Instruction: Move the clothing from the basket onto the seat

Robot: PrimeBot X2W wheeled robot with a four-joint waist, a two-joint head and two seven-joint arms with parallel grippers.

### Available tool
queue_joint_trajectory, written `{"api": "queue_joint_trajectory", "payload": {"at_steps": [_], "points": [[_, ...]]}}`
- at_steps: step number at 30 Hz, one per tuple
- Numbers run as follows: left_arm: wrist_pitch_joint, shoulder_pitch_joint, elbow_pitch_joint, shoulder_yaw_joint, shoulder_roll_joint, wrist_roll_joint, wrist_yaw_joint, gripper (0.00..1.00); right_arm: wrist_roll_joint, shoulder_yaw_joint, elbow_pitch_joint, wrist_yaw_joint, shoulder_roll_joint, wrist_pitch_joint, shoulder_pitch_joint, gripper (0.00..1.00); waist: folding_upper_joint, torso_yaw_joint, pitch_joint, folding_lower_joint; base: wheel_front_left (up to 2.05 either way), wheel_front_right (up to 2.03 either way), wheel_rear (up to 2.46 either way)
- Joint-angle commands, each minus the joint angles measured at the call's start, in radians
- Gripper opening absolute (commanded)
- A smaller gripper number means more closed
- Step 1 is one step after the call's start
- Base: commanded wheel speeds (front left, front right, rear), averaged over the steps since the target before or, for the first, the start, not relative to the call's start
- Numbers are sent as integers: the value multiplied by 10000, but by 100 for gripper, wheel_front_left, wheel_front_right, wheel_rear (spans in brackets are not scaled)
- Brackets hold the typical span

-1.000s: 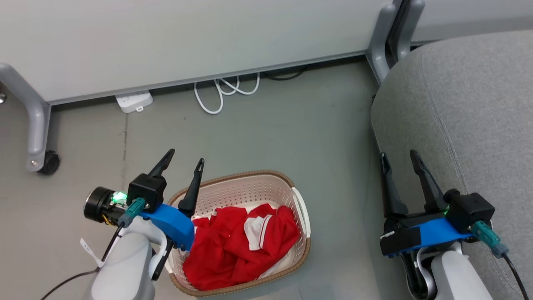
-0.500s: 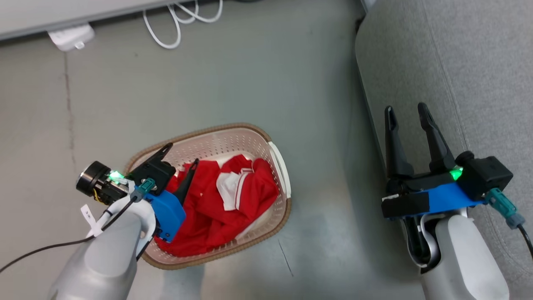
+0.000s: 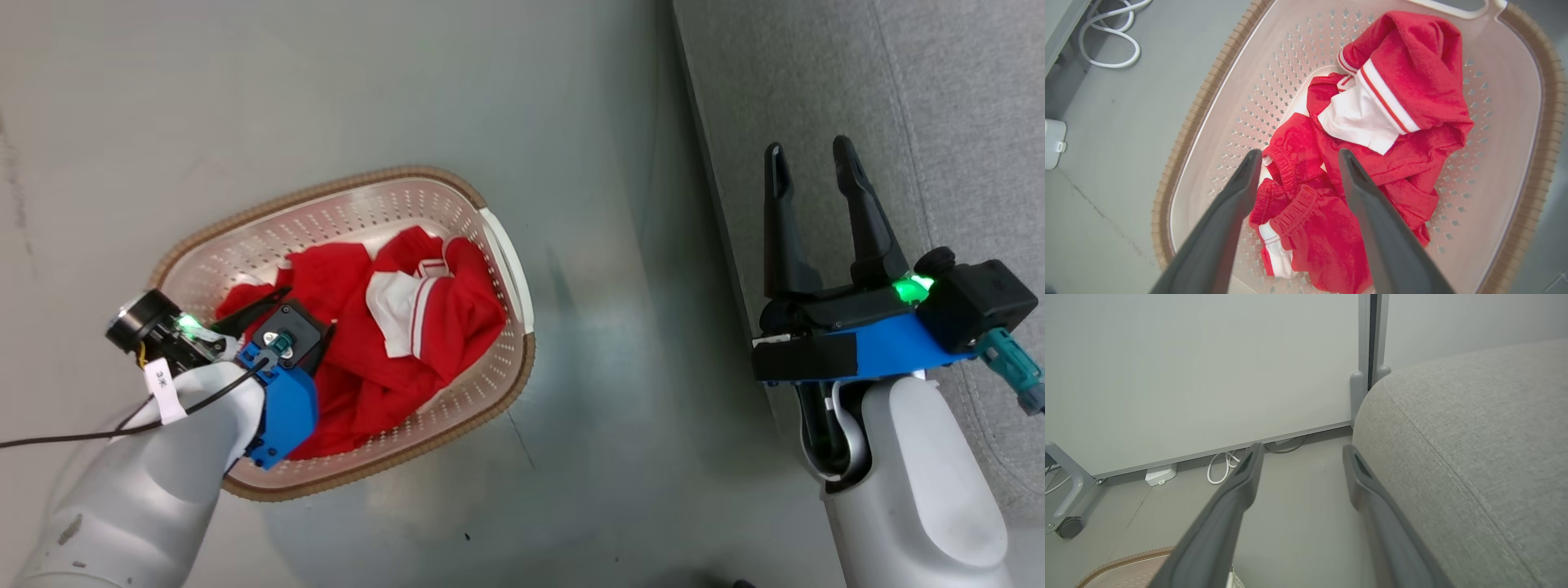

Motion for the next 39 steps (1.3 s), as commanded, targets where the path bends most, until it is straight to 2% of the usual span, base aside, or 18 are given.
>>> {"api": "queue_joint_trajectory", "payload": {"at_steps": [1, 10, 21, 26, 33, 34, 35, 39], "points": [[91, -249, 222, -289, 126, -19, 11, 100, 60, 8, -70, -1, -24, -53, -211, 100, 0, -198, 410, -2, 0, 0, 0], [673, -1153, 815, -1862, 516, -297, 10, 100, 132, -41, -322, 1, -25, -53, -689, 100, 0, -396, 1475, -2, 0, 0, 0], [1936, -1899, 1048, -3660, 1069, -500, 10, 100, 288, -19, -533, -1, -25, -53, -1022, 100, 0, -615, 2422, -2, 0, 0, 0], [2296, -2128, 1065, -4242, 1086, -701, 10, 100, 362, -35, -572, -1, -24, -53, -1075, 100, 0, -651, 2610, -2, 0, 0, 0], [2915, -2287, 1089, -4566, 949, -900, 10, 100, 367, -40, -596, -1, -25, -53, -1072, 100, 0, -666, 2705, -2, 0, 0, 0], [2982, -2277, 1085, -4596, 923, -915, 10, 22, 366, -48, -592, -1, -25, -53, -1061, 100, 0, -668, 2707, -2, 0, 0, 0], [3200, -2215, 1088, -4659, 873, -966, 10, 0, 361, -63, -576, -1, -25, -53, -1057, 100, 0, -669, 2700, -2, 0, 0, 0], [3283, -2270, 1017, -4741, 840, -981, 10, 0, 351, -81, -542, -1, -25, -53, -1029, 100, 0, -664, 2668, -2, 0, 0, 0]]}}
